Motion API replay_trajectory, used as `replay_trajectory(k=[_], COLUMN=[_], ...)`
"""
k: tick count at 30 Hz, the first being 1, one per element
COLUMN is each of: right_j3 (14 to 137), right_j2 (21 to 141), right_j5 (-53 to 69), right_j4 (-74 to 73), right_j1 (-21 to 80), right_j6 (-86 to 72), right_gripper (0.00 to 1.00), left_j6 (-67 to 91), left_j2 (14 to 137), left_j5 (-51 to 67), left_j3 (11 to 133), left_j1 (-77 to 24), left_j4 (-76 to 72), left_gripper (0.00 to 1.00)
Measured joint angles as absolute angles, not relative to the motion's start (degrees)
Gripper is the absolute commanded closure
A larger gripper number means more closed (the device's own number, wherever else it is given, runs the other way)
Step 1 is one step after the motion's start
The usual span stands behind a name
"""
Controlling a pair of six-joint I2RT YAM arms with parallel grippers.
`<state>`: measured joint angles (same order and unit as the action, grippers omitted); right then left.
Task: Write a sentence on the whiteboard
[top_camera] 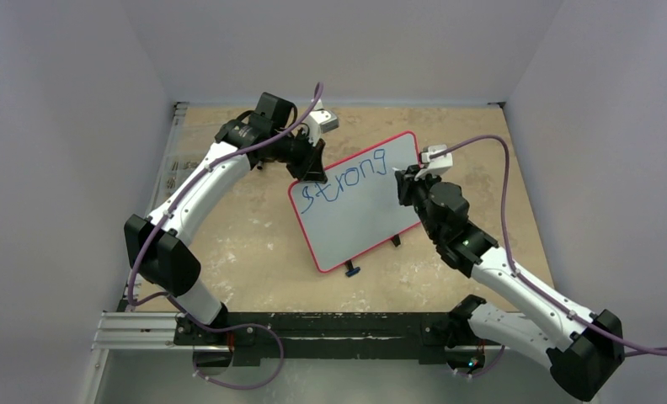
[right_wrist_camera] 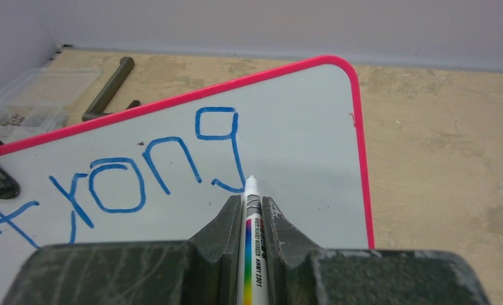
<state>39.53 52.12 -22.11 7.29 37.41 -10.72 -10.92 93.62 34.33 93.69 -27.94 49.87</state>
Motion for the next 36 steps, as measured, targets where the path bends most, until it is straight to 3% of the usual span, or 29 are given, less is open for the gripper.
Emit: replay_trajectory(k=[11,36], right_j3=[41.04,45.91], right_j2=[55.77,63.53], right_j5=[-26.24,-22.9], right_j4=[7.92,13.1], right_j1=[34.06,30.37], right_j6=[-8.71,-6.85], right_gripper=[1.0,1.0], left_j6=[-10.92,-10.92], left_j2=[93.62,93.62], left_j5=[34.28,33.87], left_j3=[93.86,93.86], left_j1=[-28.18,-28.21], left_j4=[49.93,49.98], left_gripper=[1.0,1.0])
